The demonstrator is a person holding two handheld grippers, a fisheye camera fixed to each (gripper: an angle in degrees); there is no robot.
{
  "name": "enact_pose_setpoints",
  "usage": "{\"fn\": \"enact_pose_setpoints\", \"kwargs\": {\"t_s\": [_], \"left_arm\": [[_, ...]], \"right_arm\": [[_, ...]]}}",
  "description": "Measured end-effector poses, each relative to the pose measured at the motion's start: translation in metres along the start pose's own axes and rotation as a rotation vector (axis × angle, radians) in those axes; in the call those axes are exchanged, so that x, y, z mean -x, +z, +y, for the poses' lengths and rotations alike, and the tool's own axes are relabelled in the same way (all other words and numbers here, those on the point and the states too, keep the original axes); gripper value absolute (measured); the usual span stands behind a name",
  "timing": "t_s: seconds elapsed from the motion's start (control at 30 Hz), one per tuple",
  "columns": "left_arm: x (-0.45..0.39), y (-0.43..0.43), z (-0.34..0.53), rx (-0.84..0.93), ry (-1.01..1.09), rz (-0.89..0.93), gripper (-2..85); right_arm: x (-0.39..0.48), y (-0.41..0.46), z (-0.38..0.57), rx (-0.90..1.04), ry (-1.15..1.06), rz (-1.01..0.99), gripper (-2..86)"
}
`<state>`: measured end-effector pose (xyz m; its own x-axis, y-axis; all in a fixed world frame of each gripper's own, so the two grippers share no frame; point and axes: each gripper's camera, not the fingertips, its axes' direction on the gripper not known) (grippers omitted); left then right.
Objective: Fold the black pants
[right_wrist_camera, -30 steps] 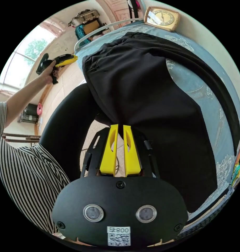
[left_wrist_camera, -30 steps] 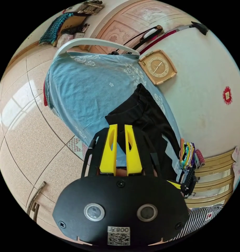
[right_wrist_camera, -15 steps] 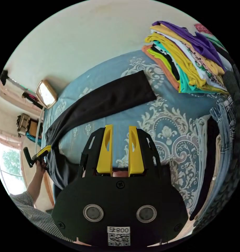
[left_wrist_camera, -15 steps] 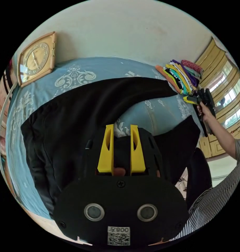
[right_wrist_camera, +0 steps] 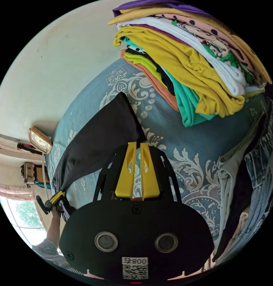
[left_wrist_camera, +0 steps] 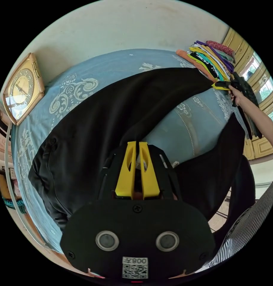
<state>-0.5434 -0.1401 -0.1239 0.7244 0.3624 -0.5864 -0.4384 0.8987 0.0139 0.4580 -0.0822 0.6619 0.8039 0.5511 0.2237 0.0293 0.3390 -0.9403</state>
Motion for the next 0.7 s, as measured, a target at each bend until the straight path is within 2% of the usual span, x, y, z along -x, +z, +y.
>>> {"fn": "enact_pose_setpoints", "kwargs": {"t_s": [0.1, 0.23, 0.33, 0.43, 0.53, 0.63, 0.7], "left_arm": [[0.001, -0.013, -0.01, -0.056, 0.02, 0.078, 2.3], [0.0, -0.008, -0.018, -0.033, 0.062, 0.168, 2.5], [0.001, 0.019, -0.026, 0.064, 0.055, 0.208, 3.2], [0.008, 0.027, -0.036, 0.06, 0.001, 0.24, 4.7], [0.013, 0.014, -0.041, -0.011, 0.009, 0.264, 6.2], [0.028, 0.0, -0.041, -0.109, -0.034, 0.309, 6.5], [0.047, -0.003, -0.042, -0.166, -0.117, 0.269, 5.9]], "right_arm": [[0.011, -0.03, 0.0, -0.03, -0.076, -0.02, 2.1], [0.013, -0.064, 0.014, -0.019, -0.168, 0.039, 1.7], [-0.007, -0.046, 0.022, 0.074, -0.149, 0.097, 1.8], [-0.026, -0.022, 0.027, 0.148, -0.074, 0.073, 2.4], [-0.028, -0.035, 0.031, 0.098, -0.045, 0.047, 3.4], [-0.022, -0.056, 0.04, 0.032, -0.037, 0.193, 2.7], [-0.015, -0.066, 0.043, -0.026, -0.053, 0.218, 1.8]]}}
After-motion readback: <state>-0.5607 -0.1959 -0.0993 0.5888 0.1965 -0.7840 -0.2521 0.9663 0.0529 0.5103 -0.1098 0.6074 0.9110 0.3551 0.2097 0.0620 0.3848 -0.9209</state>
